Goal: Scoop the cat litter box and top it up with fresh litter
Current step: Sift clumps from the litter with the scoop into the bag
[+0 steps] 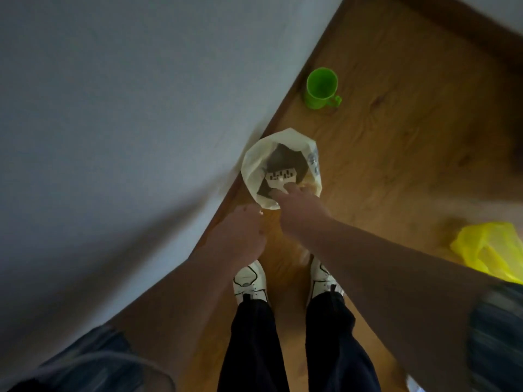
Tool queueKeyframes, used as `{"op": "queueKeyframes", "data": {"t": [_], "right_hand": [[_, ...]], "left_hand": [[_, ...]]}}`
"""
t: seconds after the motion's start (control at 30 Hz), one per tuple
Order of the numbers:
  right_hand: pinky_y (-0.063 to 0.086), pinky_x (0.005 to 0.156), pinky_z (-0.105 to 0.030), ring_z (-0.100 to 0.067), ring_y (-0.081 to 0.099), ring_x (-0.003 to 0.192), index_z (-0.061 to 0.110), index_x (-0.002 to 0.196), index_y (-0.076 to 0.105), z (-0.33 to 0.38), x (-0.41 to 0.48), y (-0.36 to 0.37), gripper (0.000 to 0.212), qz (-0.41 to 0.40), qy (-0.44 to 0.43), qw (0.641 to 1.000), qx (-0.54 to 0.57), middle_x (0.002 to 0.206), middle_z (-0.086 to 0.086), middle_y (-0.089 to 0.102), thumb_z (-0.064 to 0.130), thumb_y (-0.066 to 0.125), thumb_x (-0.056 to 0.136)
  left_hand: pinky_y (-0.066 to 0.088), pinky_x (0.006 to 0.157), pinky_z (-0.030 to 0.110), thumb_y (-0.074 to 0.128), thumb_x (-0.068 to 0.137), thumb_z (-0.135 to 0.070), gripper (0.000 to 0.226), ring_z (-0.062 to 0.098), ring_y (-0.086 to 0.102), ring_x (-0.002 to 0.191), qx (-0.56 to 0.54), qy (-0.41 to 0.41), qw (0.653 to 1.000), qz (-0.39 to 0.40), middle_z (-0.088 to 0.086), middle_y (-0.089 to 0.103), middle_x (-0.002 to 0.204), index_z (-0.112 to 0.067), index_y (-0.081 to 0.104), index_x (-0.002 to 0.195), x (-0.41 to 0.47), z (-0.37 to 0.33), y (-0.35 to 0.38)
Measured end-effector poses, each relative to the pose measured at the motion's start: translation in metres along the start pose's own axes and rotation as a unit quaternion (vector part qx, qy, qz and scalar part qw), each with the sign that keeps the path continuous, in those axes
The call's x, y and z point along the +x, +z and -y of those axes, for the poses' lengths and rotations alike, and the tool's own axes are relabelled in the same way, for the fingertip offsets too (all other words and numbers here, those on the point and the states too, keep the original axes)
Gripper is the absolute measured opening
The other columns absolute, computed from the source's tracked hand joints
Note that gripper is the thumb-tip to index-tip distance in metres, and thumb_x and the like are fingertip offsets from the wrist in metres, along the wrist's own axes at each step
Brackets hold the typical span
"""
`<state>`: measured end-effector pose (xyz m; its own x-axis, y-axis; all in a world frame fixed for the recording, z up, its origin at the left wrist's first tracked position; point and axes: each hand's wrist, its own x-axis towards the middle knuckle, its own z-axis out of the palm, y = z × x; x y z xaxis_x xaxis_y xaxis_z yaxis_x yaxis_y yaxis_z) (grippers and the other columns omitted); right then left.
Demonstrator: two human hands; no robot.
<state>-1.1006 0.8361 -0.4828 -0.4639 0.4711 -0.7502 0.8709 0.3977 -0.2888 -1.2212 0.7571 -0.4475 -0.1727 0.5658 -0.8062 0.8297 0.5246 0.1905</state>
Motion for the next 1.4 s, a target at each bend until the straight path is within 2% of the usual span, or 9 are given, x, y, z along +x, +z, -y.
{"op": "queueKeyframes", "data": {"t": [0.2, 0.4, 0.57, 0.8, 0.93, 1.1, 1.2, 1.3, 1.4], "right_hand": [[0.054, 0.090, -0.048, -0.035, 0.052, 0.117, 0.032, 0.139, 0.049, -0.002, 0.031, 0.038, 0.057, 0.028, -0.008, 0.999, -0.017, 0.126, -0.002, 0.045, 0.006, 0.051, 0.089], [0.049, 0.097, -0.041, -0.027, 0.044, 0.122, 0.019, 0.121, 0.057, 0.000, -0.005, 0.021, 0.041, -0.091, -0.019, 0.994, 0.051, 0.126, -0.001, 0.051, -0.003, 0.054, 0.087], [0.034, 0.087, -0.026, -0.016, 0.037, 0.108, 0.022, 0.105, 0.056, 0.000, -0.092, -0.031, 0.029, -0.196, -0.040, 0.971, 0.129, 0.121, 0.004, 0.052, -0.002, 0.050, 0.091], [0.038, 0.088, -0.027, -0.015, 0.045, 0.103, 0.019, 0.097, 0.059, 0.023, -0.256, -0.138, 0.026, -0.307, -0.060, 0.929, 0.200, 0.117, 0.005, 0.060, -0.005, 0.059, 0.088], [0.037, 0.093, -0.025, -0.017, 0.048, 0.107, 0.020, 0.097, 0.060, 0.052, -0.355, -0.202, 0.023, -0.363, -0.075, 0.903, 0.217, 0.115, 0.008, 0.059, -0.002, 0.061, 0.090], [0.044, 0.096, -0.027, -0.014, 0.055, 0.111, 0.026, 0.088, 0.055, 0.085, -0.482, -0.256, 0.028, -0.445, -0.103, 0.843, 0.285, 0.115, 0.011, 0.060, 0.000, 0.065, 0.088], [0.047, 0.093, -0.029, -0.015, 0.058, 0.111, 0.022, 0.081, 0.055, 0.095, -0.552, -0.269, 0.031, -0.474, -0.115, 0.824, 0.289, 0.113, 0.012, 0.061, -0.006, 0.068, 0.084], [0.048, 0.094, -0.029, -0.013, 0.058, 0.114, 0.020, 0.077, 0.053, 0.092, -0.600, -0.267, 0.032, -0.490, -0.111, 0.820, 0.275, 0.115, 0.015, 0.060, -0.007, 0.068, 0.082], [0.050, 0.092, -0.034, -0.013, 0.058, 0.112, 0.023, 0.078, 0.050, 0.081, -0.630, -0.257, 0.037, -0.520, -0.090, 0.806, 0.269, 0.115, 0.017, 0.057, -0.008, 0.068, 0.080]], "left_hand": [[0.048, 0.084, 0.036, 0.048, 0.094, -0.026, 0.042, 0.022, 0.055, 0.114, -0.019, -0.011, 1.000, -0.007, 0.002, 0.050, 0.134, -0.022, 0.042, 0.136, 0.021, 0.019, 0.024], [0.044, 0.074, 0.028, 0.047, 0.093, -0.022, 0.042, 0.011, 0.051, 0.096, -0.077, 0.002, 0.997, -0.020, -0.004, 0.051, 0.123, -0.025, 0.044, 0.135, -0.007, 0.013, -0.005], [0.051, 0.077, 0.032, 0.052, 0.092, -0.027, 0.043, 0.012, 0.057, 0.094, -0.114, 0.023, 0.993, -0.035, -0.004, 0.053, 0.123, -0.025, 0.045, 0.134, -0.072, -0.009, -0.055], [0.048, 0.086, 0.031, 0.049, 0.096, -0.026, 0.041, 0.020, 0.058, 0.111, -0.159, 0.013, 0.985, -0.059, 0.002, 0.051, 0.135, -0.025, 0.044, 0.137, -0.205, -0.046, -0.159], [0.047, 0.073, 0.024, 0.047, 0.102, -0.028, 0.036, 0.008, 0.054, 0.089, -0.224, 0.013, 0.970, -0.091, -0.004, 0.051, 0.118, -0.023, 0.042, 0.137, -0.285, -0.068, -0.212], [0.058, 0.088, 0.042, 0.049, 0.097, -0.050, 0.045, 0.023, 0.064, 0.102, -0.442, -0.022, 0.894, -0.072, 0.007, 0.058, 0.126, -0.027, 0.039, 0.135, -0.374, -0.097, -0.252], [0.059, 0.086, 0.045, 0.053, 0.099, -0.045, 0.030, 0.034, 0.068, 0.101, -0.611, 0.023, 0.791, -0.029, 0.012, 0.065, 0.116, -0.020, 0.058, 0.115, -0.431, -0.122, -0.275], [0.055, 0.090, 0.052, 0.053, 0.101, -0.037, 0.034, 0.042, 0.066, 0.109, -0.723, 0.079, 0.685, 0.040, 0.016, 0.071, 0.115, -0.010, 0.063, 0.119, -0.470, -0.142, -0.289], [0.055, 0.089, 0.053, 0.048, 0.102, -0.038, 0.037, 0.039, 0.068, 0.105, -0.711, 0.116, 0.691, 0.062, 0.018, 0.071, 0.114, -0.008, 0.061, 0.122, -0.486, -0.163, -0.294]]}}
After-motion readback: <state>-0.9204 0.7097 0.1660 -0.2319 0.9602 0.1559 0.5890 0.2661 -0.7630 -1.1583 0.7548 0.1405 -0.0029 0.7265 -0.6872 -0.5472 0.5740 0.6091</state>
